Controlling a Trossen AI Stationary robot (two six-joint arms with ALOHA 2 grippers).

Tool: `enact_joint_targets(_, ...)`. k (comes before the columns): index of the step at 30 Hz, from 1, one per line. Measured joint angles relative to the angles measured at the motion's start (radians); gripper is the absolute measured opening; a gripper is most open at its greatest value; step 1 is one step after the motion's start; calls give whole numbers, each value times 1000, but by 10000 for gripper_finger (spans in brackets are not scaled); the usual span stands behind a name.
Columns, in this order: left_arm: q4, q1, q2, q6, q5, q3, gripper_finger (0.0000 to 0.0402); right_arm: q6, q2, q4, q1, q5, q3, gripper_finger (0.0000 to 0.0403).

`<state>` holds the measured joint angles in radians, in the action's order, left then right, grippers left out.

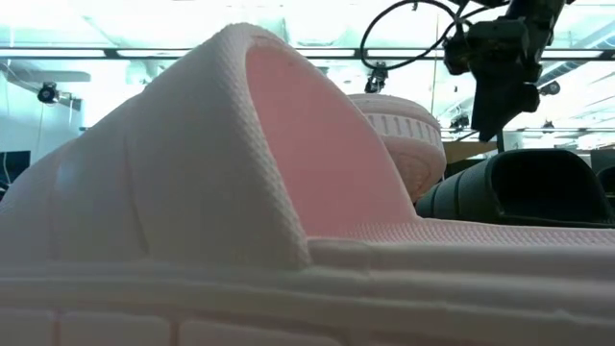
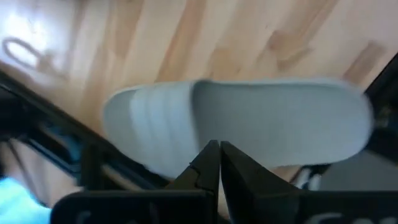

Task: Pick and place slides into the shelf
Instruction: Put the bottom gray slides on the shelf

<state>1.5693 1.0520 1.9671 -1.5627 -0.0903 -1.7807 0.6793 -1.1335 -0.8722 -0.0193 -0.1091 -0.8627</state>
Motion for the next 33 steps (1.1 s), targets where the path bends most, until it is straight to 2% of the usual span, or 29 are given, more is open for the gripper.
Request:
enact_joint_targets(5,-78,56,36,-226,-21,-31,0,-46,-52,23,0,-4,0,192)
enact_joint_targets(8,-131,75,29,-309,-48,-25,1,-70,-81,35,0,-5,0,192)
enact_joint_targets(11,-137,77,7,-361,-67,-22,19,-101,-106,52,0,-5,0,192)
enact_joint_targets(22,-129,71,-20,-348,-69,28,146,-167,-158,105,0,-15,0,192)
enact_joint_targets(27,-116,57,-11,-254,-48,111,163,-183,-150,103,0,-97,0,192)
enact_joint_targets(33,-22,37,-12,-245,23,127,164,-183,-146,101,0,-105,0,192)
